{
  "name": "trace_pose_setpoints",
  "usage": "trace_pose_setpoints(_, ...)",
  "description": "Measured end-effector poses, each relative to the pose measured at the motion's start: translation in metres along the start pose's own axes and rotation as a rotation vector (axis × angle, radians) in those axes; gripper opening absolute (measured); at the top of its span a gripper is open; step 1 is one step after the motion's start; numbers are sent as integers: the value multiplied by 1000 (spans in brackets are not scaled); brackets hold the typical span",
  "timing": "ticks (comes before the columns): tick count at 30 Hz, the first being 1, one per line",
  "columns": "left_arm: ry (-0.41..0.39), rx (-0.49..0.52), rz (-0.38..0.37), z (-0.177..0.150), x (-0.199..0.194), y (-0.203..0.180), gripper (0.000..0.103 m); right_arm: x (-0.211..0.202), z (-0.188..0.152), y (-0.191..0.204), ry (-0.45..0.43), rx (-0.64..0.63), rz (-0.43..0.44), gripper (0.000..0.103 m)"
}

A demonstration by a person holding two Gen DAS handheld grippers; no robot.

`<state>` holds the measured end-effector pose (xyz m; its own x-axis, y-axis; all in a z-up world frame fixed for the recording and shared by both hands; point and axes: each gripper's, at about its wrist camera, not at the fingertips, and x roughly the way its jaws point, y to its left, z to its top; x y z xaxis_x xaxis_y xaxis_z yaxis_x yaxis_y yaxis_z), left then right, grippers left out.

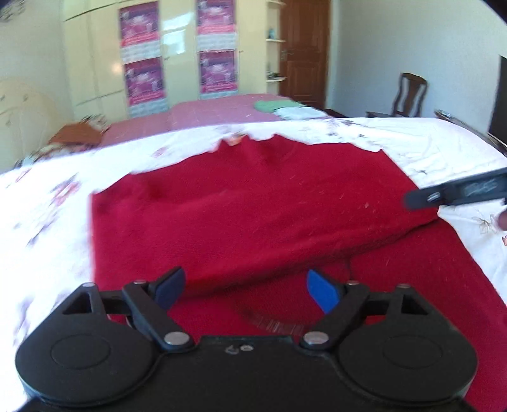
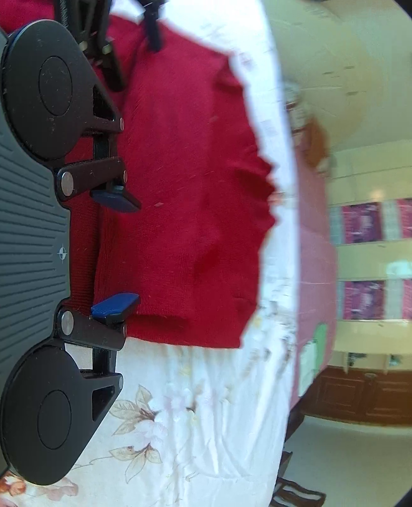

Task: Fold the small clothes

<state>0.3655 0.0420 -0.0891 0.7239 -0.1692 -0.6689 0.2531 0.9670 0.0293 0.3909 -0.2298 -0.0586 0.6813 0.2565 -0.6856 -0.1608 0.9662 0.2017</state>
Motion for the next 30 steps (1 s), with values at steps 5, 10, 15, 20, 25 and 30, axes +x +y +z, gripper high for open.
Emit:
trace_pose_setpoints(5, 22, -63, 64, -41, -48, 22, 78, -36, -27, -27, 37, 91, 75, 56)
trace_pose_setpoints(10, 85, -171, 105, -87, -103, 43, 77, -93, -78, -59, 54, 176, 167, 56)
trace_pose_setpoints(15, 155, -216, 55, -117, -139, 50, 70, -136, -125, -86, 114, 314, 265, 56)
trace_pose_setpoints(20, 167, -397, -83, -148, -170, 70, 59, -171, -163, -96, 169, 358, 320, 56)
trace_pose_setpoints(25, 178, -538, -217, -176, -190, 76, 59, -186, -188, -109, 177, 434, 403, 56)
trace_pose_setpoints(30, 158, -671, -324, -187, -183, 79, 60, -183, -194, -116, 191, 491, 482, 56)
